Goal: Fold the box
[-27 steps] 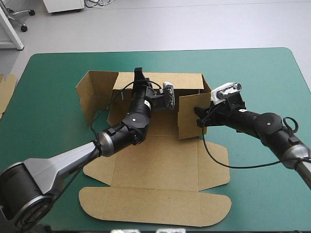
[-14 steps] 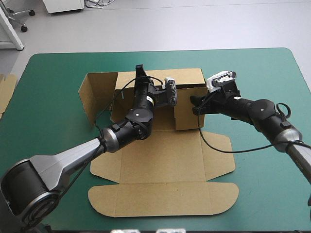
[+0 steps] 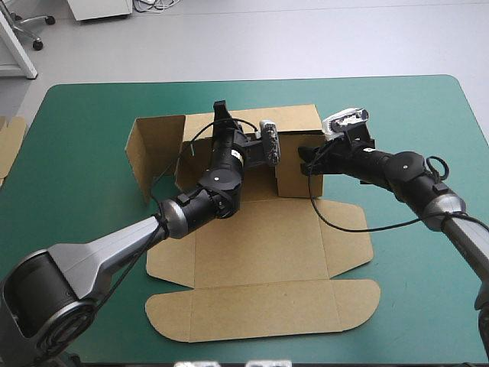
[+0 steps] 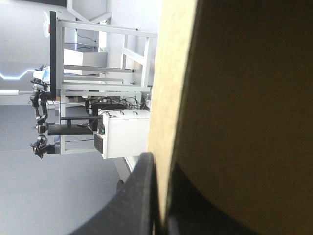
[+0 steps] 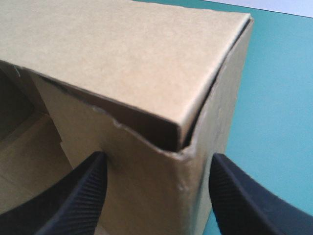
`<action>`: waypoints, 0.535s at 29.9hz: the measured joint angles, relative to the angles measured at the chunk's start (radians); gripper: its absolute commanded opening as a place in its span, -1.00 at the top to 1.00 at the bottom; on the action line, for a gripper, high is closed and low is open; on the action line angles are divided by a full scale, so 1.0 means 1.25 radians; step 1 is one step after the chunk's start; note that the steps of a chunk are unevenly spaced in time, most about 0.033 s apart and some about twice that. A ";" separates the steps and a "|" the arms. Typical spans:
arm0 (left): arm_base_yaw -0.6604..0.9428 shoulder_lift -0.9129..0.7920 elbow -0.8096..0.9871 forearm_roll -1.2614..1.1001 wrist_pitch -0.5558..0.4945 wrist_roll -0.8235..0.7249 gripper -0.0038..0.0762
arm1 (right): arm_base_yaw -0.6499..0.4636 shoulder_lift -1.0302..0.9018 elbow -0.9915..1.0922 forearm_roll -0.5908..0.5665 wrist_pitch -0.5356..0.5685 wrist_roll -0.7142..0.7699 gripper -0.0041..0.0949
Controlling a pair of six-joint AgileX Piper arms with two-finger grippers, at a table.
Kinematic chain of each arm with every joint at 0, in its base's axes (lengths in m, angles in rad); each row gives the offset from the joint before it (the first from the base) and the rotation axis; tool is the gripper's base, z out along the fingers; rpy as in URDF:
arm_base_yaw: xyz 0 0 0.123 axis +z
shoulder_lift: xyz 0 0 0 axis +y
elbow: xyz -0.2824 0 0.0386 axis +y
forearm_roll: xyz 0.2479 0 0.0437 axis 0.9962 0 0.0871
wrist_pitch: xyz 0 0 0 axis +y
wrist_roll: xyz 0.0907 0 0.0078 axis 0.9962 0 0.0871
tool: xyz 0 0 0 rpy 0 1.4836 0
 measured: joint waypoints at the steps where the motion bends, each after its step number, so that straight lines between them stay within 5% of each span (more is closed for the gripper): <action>1: 0.000 0.002 -0.005 -0.003 0.001 0.005 0.94 | 0.000 0.002 -0.001 -0.001 -0.007 0.000 -0.19; 16: -0.001 0.008 -0.015 -0.014 -0.021 0.016 0.94 | 0.000 0.015 -0.010 -0.008 -0.050 -0.001 0.31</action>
